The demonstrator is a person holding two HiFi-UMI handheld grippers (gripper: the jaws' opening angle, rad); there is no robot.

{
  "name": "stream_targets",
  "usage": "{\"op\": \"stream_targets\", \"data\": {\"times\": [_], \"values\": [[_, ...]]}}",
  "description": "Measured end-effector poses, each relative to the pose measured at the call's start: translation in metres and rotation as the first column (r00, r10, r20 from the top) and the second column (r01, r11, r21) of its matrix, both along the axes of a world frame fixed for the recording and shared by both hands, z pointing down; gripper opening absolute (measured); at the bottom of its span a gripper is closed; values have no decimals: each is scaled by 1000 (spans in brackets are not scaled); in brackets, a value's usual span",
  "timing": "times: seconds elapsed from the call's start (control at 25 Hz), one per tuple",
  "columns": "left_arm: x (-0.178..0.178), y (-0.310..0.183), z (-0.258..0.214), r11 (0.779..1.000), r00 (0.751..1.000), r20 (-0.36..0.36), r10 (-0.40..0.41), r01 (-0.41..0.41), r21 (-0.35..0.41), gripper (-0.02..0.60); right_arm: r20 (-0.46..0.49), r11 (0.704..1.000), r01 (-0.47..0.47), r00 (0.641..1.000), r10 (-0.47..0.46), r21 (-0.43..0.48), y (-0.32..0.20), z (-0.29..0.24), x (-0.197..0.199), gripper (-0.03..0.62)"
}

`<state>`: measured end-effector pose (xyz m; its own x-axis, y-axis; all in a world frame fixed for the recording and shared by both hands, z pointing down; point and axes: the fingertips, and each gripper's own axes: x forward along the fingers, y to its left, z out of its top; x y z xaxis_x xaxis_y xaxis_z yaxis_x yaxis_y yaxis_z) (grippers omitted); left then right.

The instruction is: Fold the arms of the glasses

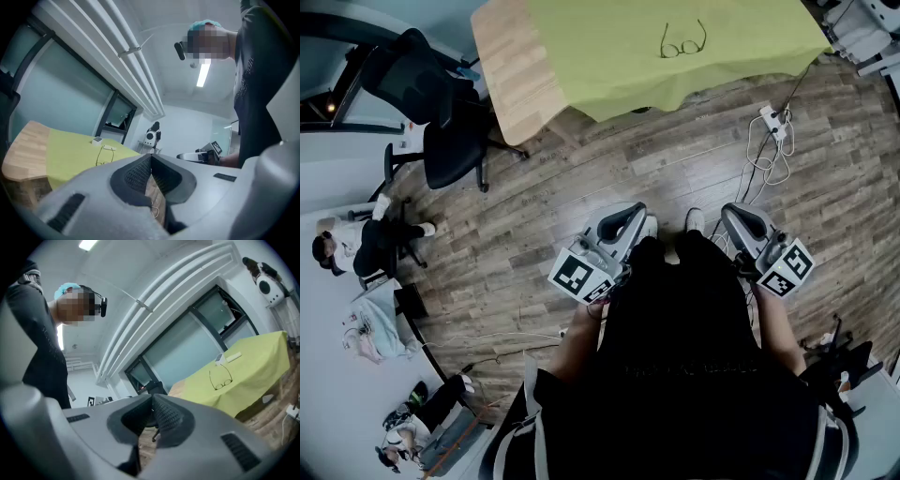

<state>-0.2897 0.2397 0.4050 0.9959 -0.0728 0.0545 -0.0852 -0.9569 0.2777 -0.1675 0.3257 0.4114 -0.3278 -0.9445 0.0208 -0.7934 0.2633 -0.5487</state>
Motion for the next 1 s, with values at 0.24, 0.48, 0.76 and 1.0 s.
{"op": "stream_targets", "data": {"times": [0.24, 0.48, 0.76, 1.0], "values": [[28, 29, -17, 999, 999, -27, -39, 38, -21, 18, 33, 999, 24, 999, -25, 22, 42, -7, 18, 32], [63, 53, -33, 995, 995, -20, -93, 94, 44, 18, 48, 986, 149, 987, -152, 69, 75, -6, 44, 32], [81, 75, -37, 990, 994, 1, -109, 108, 95, 18, -74, 971, 205, 978, -197, 127, 75, -16, 62, 31], [103, 74, -45, 985, 993, -47, -109, 115, 130, 18, -158, 960, 238, 964, -215, 146, 67, -17, 69, 31]]}}
